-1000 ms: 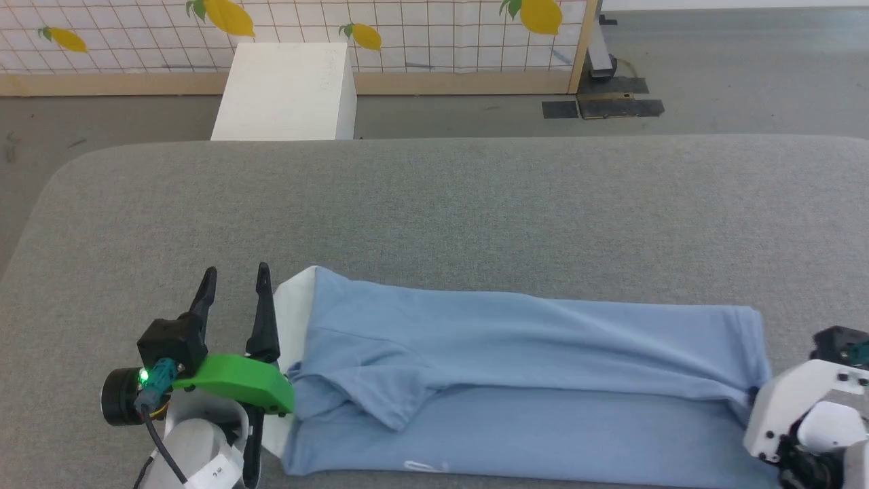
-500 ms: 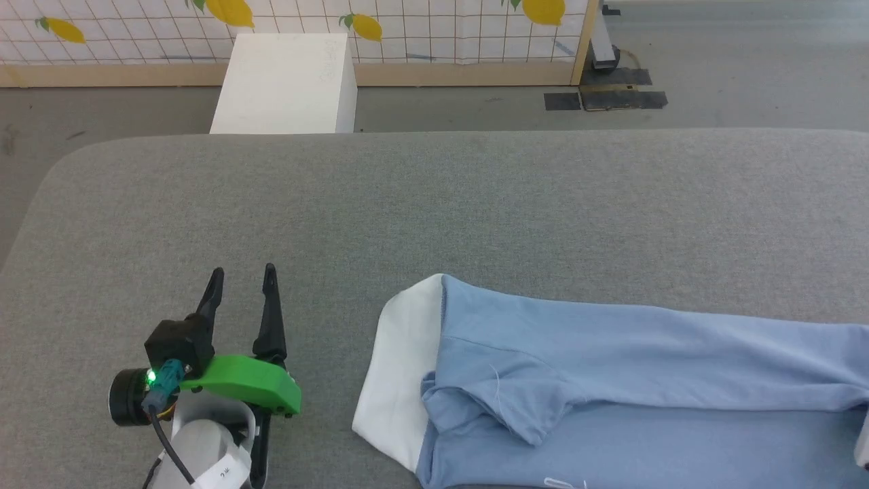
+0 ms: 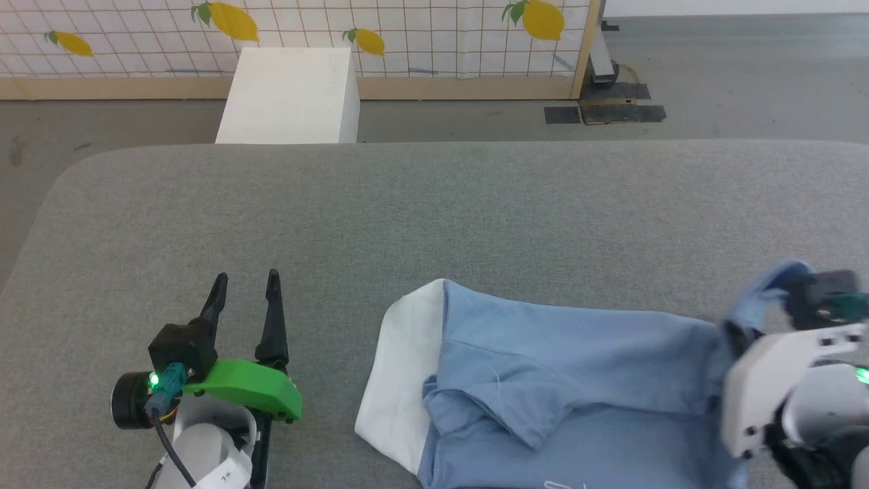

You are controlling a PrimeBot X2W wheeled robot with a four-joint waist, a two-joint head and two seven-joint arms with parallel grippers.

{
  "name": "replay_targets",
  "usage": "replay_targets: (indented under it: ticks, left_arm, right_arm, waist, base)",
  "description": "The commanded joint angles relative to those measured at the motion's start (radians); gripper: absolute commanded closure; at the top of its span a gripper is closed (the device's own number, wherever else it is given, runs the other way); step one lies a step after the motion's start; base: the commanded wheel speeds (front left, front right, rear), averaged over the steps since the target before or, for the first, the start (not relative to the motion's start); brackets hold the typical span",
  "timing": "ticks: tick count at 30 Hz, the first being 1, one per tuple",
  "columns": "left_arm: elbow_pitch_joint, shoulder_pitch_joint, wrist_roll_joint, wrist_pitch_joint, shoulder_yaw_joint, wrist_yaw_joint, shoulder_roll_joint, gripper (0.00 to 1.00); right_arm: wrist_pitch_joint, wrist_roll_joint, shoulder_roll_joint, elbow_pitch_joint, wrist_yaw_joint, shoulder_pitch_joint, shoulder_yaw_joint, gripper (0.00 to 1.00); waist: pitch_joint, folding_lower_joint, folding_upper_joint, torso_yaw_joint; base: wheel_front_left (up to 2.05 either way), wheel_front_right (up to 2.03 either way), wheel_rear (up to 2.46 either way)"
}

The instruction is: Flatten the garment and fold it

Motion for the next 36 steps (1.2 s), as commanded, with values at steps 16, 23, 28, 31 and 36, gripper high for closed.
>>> replay_targets:
  ticks: [16,23,28,31,36]
  left_arm:
    - [0.001,-0.027,0.023,-0.005,0.008,-0.023,-0.015,0.00]
    - [0.009,-0.050,0.025,-0.005,0.001,-0.030,-0.026,0.00]
    - [0.022,-0.057,0.027,-0.005,0.003,-0.034,-0.032,0.00]
    - [0.026,-0.055,0.028,-0.005,0.008,-0.035,-0.034,0.00]
    - [0.031,-0.040,0.031,-0.005,0.027,-0.036,-0.033,0.00]
  right_arm:
    - [-0.066,0.079,0.006,0.232,-0.002,-0.319,0.663,1.00]
    - [-0.160,0.150,0.027,0.550,-0.002,-0.454,0.764,1.00]
    - [-0.206,0.254,0.027,0.691,-0.002,-0.498,0.821,0.30]
    - [-0.226,0.328,0.027,0.721,-0.002,-0.504,0.846,0.00]
    - [-0.358,0.463,0.027,0.642,-0.002,-0.512,0.843,0.00]
  waist:
    - [0.048,0.0000,-0.0001,0.053]
    - [0.081,0.0000,-0.0001,0.087]
    - [0.087,0.0000,-0.0001,0.097]
    - [0.082,0.0000,-0.0001,0.094]
    - [0.061,0.0000,-0.0001,0.069]
  base:
    - [0.00,0.00,0.00]
    - [0.00,0.00,0.00]
    - [0.00,0.00,0.00]
    - [0.00,0.00,0.00]
    - [0.00,0.00,0.00]
